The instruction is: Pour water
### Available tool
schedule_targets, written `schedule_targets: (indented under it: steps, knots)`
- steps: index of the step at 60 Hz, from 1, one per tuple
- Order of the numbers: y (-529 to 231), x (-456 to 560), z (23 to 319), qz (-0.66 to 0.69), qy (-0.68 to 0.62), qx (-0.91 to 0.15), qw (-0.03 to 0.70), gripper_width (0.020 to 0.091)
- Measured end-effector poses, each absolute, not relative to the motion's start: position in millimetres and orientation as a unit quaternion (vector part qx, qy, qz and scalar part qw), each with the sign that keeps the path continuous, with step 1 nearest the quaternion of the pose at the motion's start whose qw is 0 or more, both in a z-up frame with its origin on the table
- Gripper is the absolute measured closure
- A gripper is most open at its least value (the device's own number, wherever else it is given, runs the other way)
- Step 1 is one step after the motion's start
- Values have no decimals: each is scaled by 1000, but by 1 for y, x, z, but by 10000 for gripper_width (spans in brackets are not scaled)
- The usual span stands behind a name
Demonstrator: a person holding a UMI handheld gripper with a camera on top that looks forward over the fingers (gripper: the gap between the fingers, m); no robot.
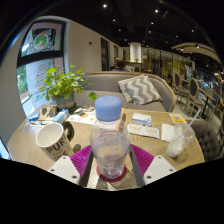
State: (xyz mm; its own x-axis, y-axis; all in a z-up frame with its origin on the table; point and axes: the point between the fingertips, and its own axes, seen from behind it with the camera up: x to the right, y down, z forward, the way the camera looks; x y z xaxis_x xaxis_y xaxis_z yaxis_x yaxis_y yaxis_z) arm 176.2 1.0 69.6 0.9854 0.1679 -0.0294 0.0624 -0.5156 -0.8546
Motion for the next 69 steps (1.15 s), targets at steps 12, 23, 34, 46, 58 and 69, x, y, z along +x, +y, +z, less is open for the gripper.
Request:
schedule_targets:
  steps: [12,23,34,46,58,69]
  knots:
    - [-37,191,85,4,-19,-895,446,251]
    - [-117,176,123,-29,21,-912,408,253]
    - [-198,136,156,-33,44,-919,389,251]
    - [-251,105,177,-37,51,-918,391,251]
    - [-268,89,190,-43,46,-914,400,251]
    - [-268,87,198,-56,31,-912,406,249]
